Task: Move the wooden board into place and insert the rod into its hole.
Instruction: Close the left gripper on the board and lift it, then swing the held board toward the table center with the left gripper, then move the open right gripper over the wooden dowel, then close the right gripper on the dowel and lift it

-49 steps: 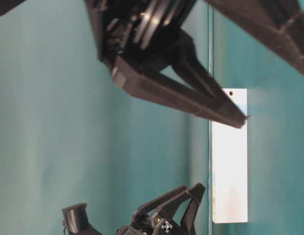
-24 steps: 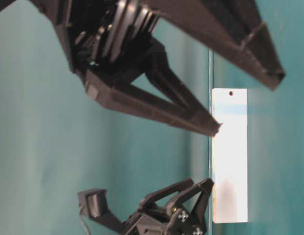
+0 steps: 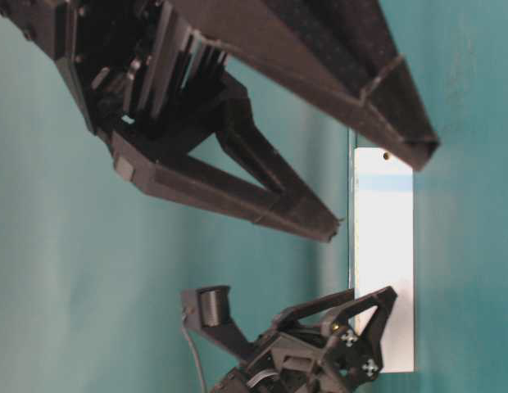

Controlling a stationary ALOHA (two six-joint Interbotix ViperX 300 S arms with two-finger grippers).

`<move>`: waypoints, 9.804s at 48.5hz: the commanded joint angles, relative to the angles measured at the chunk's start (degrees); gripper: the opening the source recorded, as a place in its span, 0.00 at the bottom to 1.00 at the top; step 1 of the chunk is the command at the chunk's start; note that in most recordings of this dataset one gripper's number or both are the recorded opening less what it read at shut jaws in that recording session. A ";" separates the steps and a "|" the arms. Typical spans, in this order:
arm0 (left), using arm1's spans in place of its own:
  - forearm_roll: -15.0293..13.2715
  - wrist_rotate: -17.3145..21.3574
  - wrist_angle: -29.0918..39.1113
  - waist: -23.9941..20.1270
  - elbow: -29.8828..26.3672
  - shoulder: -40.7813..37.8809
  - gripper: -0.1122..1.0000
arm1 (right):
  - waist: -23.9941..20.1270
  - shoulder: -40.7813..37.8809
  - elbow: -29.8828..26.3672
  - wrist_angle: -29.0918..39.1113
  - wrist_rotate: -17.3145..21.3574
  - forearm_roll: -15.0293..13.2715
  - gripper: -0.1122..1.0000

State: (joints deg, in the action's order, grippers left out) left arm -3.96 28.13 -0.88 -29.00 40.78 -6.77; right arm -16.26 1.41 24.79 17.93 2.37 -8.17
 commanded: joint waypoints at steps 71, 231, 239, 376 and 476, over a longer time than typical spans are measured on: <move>0.18 -0.44 0.88 2.90 -5.89 -1.41 0.29 | 0.35 5.62 -3.16 5.36 3.25 -0.09 0.99; 0.09 -25.05 7.21 28.04 -40.69 -24.08 0.29 | 1.32 16.08 -0.53 7.82 3.34 -0.09 0.99; 0.09 -25.05 7.21 28.30 -40.69 -24.52 0.31 | 1.32 16.08 -0.44 7.82 3.25 -0.09 0.99; 0.09 -24.35 -32.17 28.04 -11.69 -23.12 0.59 | -3.16 -30.32 -37.44 39.37 20.92 9.76 0.94; 0.09 -24.43 -32.17 28.74 -11.60 -22.85 0.59 | -3.34 -32.61 -33.66 34.72 24.35 8.88 0.27</move>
State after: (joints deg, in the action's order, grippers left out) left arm -3.69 3.60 -33.31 0.53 28.92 -30.15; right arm -19.25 -32.52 -8.44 52.65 26.63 0.62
